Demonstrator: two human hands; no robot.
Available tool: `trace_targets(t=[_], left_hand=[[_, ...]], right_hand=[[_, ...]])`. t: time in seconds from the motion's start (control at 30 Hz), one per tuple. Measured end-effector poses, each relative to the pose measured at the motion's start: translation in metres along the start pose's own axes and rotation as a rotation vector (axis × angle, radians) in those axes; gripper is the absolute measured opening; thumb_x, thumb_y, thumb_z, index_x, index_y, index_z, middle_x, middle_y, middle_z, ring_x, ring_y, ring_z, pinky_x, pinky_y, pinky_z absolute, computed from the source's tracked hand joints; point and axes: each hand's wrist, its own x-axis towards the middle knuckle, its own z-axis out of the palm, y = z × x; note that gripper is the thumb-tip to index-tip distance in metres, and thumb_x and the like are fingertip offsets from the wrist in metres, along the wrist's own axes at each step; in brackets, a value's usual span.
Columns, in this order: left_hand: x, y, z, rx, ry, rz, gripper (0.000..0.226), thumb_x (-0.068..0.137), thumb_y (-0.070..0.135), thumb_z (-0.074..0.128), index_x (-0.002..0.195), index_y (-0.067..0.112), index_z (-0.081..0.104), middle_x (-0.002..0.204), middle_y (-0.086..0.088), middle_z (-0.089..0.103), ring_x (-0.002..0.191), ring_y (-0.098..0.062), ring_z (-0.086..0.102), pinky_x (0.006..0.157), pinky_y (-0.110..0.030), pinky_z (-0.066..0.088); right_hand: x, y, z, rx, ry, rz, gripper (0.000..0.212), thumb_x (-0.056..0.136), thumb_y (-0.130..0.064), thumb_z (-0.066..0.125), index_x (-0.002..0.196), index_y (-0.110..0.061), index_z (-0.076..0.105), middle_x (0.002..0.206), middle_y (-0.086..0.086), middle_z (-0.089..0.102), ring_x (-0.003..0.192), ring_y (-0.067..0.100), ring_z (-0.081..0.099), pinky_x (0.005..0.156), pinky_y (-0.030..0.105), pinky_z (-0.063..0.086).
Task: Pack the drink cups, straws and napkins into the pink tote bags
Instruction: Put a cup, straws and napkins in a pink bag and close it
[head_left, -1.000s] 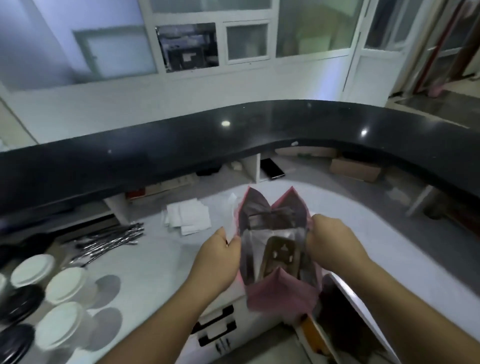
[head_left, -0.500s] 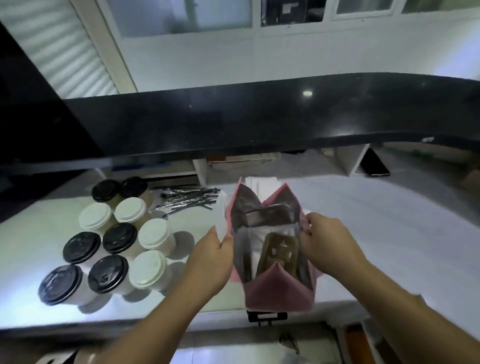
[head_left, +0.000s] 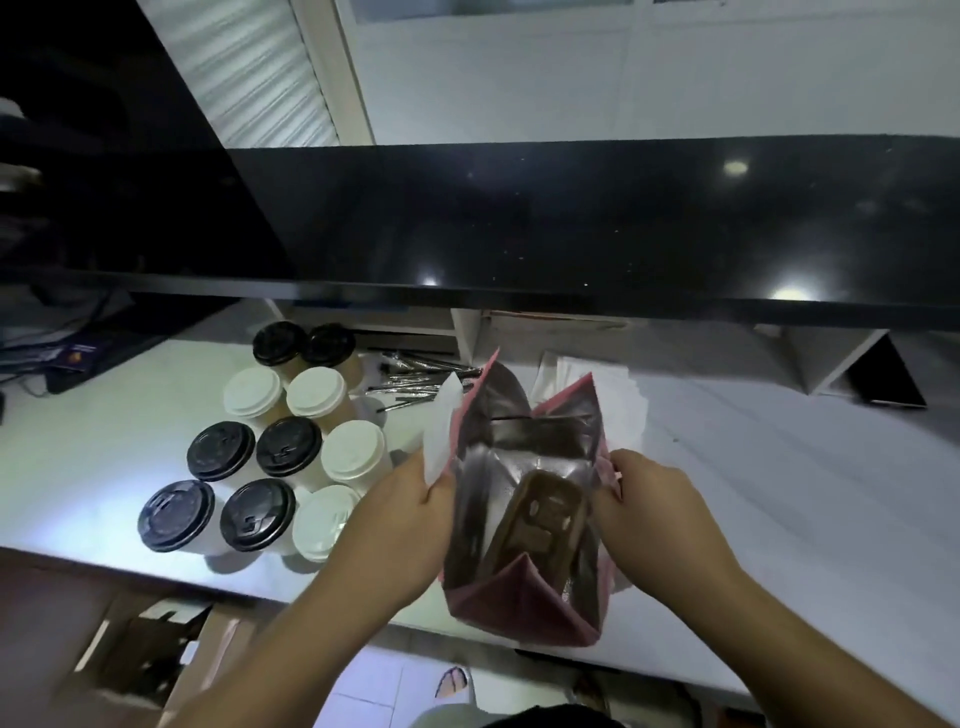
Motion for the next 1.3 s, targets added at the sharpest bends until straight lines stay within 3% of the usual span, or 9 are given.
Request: trace_targets(t=[0.1, 0.27, 0.33, 0.43, 0.7, 0.93, 1.07, 1.2, 1.3], left_hand=[[0.003, -0.004, -0.012, 0.008, -0.128, 0.020, 0.025, 0.104, 0.047, 0.044, 0.127, 0.044, 0.054, 0.113, 0.016, 0.067, 0.093, -0.004, 0.063, 0.080, -0.034, 0.052], [0.029, -0.030, -0.056, -0.169, -0.573, 0.004, 0.068, 0.072, 0.058, 0.063, 0.132, 0.078, 0.038, 0.133, 0.040, 0.055, 0.116, 0.013, 0.060, 0.090, -0.019, 0.048], [0.059, -0.050, -0.069, -0.031, -0.486, 0.040, 0.073, 0.073, 0.051, 0.061, 0.142, 0.064, 0.042, 0.142, 0.034, 0.053, 0.127, 0.005, 0.056, 0.095, -0.020, 0.047], [0.109, -0.083, -0.064, 0.449, -0.245, 0.068, 0.076, 0.087, 0.040, 0.067, 0.156, 0.031, 0.038, 0.157, 0.003, 0.045, 0.139, -0.023, 0.047, 0.109, -0.039, 0.045], [0.160, -0.130, -0.023, 0.880, -0.239, 0.095, 0.089, 0.082, 0.048, 0.069, 0.153, 0.008, 0.034, 0.145, -0.018, 0.053, 0.129, -0.037, 0.055, 0.102, -0.044, 0.049], [0.151, -0.121, -0.025, 0.808, -0.242, 0.109, 0.080, 0.083, 0.055, 0.067, 0.150, 0.020, 0.042, 0.148, -0.011, 0.045, 0.129, -0.036, 0.052, 0.103, -0.047, 0.050], [0.132, -0.073, -0.058, 0.494, -0.108, 0.167, 0.088, 0.074, 0.048, 0.079, 0.151, 0.024, 0.044, 0.144, -0.004, 0.042, 0.128, -0.035, 0.048, 0.103, -0.047, 0.048], [0.091, 0.001, -0.105, 0.295, 0.158, 0.520, 0.082, 0.062, 0.054, 0.070, 0.139, 0.040, 0.048, 0.125, 0.019, 0.031, 0.116, -0.015, 0.043, 0.087, -0.032, 0.044], [0.054, 0.052, -0.101, 0.216, 0.099, 0.749, 0.080, 0.064, 0.059, 0.067, 0.140, 0.048, 0.045, 0.133, 0.021, 0.035, 0.121, -0.011, 0.047, 0.087, -0.022, 0.042]], right_hand=[[0.002, -0.005, 0.006, -0.009, -0.011, 0.011, 0.022, 0.100, -0.034, 0.049, 0.082, -0.028, 0.058, 0.072, -0.008, 0.065, 0.062, 0.010, 0.062, 0.052, 0.028, 0.050], [0.002, -0.016, 0.010, 0.002, -0.007, 0.018, 0.023, 0.100, -0.039, 0.050, 0.083, -0.028, 0.062, 0.071, -0.007, 0.069, 0.063, 0.010, 0.063, 0.058, 0.034, 0.055], [0.002, -0.019, 0.011, -0.005, 0.000, 0.027, 0.026, 0.101, -0.043, 0.047, 0.085, -0.030, 0.063, 0.072, -0.008, 0.070, 0.065, 0.010, 0.064, 0.058, 0.033, 0.054], [0.001, -0.023, 0.012, -0.027, 0.008, 0.029, 0.029, 0.101, -0.046, 0.046, 0.079, -0.032, 0.061, 0.066, -0.013, 0.067, 0.059, 0.008, 0.062, 0.051, 0.026, 0.047], [-0.005, -0.026, 0.012, 0.013, 0.049, 0.071, 0.035, 0.099, -0.052, 0.045, 0.072, -0.033, 0.059, 0.052, -0.025, 0.060, 0.061, -0.005, 0.062, 0.039, 0.018, 0.033], [-0.006, -0.017, 0.012, 0.000, 0.051, 0.051, 0.034, 0.098, -0.045, 0.048, 0.070, -0.028, 0.058, 0.064, -0.019, 0.067, 0.063, 0.002, 0.062, 0.044, 0.025, 0.038], [-0.005, -0.014, 0.011, -0.001, 0.041, 0.047, 0.032, 0.099, -0.048, 0.049, 0.078, -0.028, 0.063, 0.066, -0.010, 0.070, 0.058, 0.009, 0.064, 0.053, 0.032, 0.053], [-0.007, -0.012, 0.011, 0.004, 0.014, 0.026, 0.028, 0.099, -0.046, 0.051, 0.082, -0.029, 0.063, 0.074, -0.010, 0.071, 0.061, 0.010, 0.064, 0.057, 0.034, 0.055], [-0.008, -0.010, 0.011, 0.037, -0.001, 0.018, 0.023, 0.099, -0.046, 0.052, 0.087, -0.032, 0.066, 0.077, -0.018, 0.070, 0.067, 0.006, 0.065, 0.056, 0.025, 0.050]])
